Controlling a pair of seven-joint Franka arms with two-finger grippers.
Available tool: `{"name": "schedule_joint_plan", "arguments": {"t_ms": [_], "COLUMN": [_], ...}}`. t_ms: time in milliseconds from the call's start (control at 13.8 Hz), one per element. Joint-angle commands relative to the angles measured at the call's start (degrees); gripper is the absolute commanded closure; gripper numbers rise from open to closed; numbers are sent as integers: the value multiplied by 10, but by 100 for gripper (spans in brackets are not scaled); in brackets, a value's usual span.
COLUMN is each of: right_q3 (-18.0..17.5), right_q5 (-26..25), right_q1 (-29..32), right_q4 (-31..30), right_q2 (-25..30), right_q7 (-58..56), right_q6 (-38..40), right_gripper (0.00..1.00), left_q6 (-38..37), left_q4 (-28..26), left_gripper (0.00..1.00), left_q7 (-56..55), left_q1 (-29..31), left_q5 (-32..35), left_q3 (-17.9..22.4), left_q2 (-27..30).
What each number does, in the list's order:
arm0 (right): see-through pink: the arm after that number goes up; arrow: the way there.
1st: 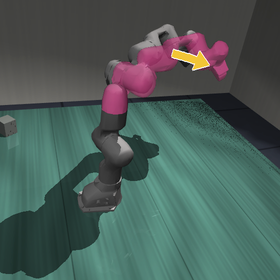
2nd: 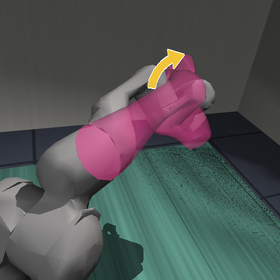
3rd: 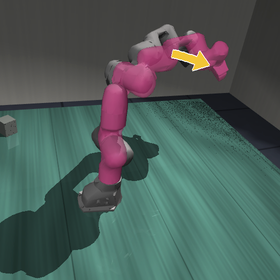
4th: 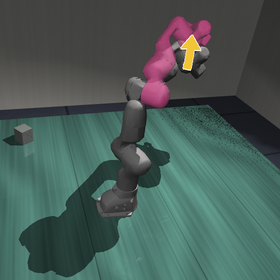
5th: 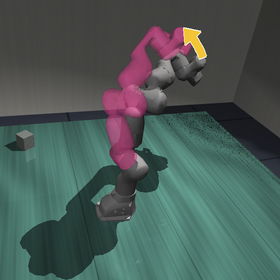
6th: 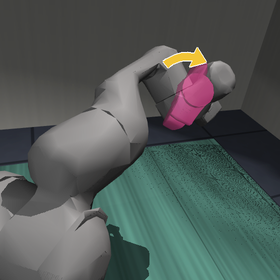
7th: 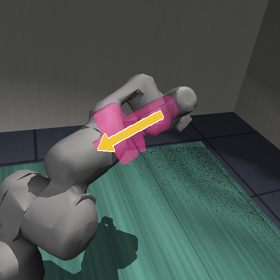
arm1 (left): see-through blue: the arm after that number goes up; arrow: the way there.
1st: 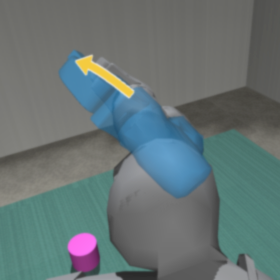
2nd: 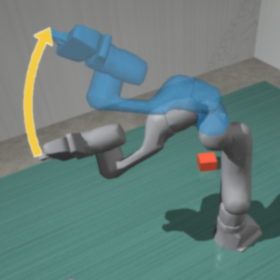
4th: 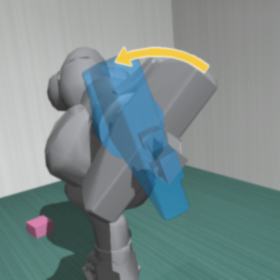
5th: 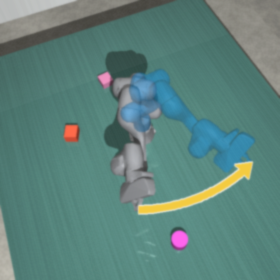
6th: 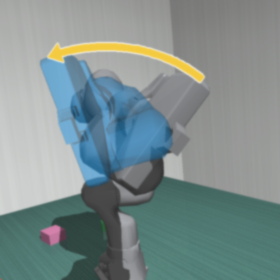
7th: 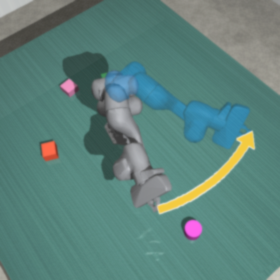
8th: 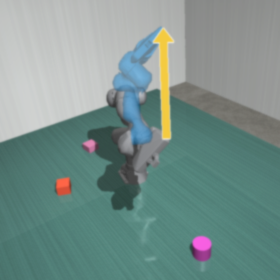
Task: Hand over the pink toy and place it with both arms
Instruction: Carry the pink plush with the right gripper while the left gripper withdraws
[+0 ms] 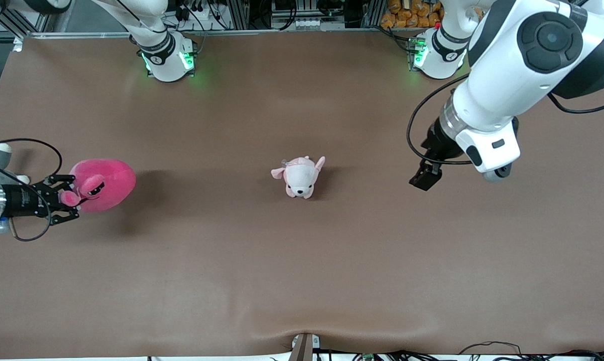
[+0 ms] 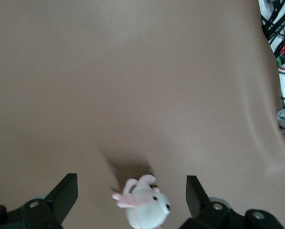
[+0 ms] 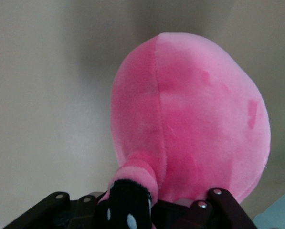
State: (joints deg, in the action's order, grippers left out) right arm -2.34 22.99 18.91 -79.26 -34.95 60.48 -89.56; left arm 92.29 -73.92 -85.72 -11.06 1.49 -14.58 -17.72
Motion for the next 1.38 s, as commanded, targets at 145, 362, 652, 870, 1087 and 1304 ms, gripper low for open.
{"name": "schedule_joint_plan", "arguments": {"t_ms": [145, 362, 652, 870, 1087, 1304], "right_q3": [-13, -13, -14, -16, -15, -15], "right_q5": [37, 52, 70, 65, 58, 29], "right_q1": [31, 51, 55, 44, 40, 17], "right_q4": [-70, -73, -47, 55, 154, 165], "right_q2": [-3, -19, -23, -20, -17, 38], "right_q7": [-49, -86, -98, -96, -96, -98], "right_q6": [-94, -101, -88, -1, 89, 104], "right_gripper": [100, 99, 0, 0, 0, 0], "left_q6": [-18, -60, -69, -97, -140, -176], "left_q4": [1, 3, 2, -2, -4, -24], "left_gripper": [0, 0, 0, 0, 0, 0], "left_q7": [265, 433, 564, 588, 658, 688], "left_q1": [54, 74, 75, 75, 76, 89], "left_q5": [12, 11, 12, 11, 9, 1], "left_q3": [-3, -5, -5, 12, 48, 61], "left_q2": [12, 14, 51, 86, 117, 153]}}
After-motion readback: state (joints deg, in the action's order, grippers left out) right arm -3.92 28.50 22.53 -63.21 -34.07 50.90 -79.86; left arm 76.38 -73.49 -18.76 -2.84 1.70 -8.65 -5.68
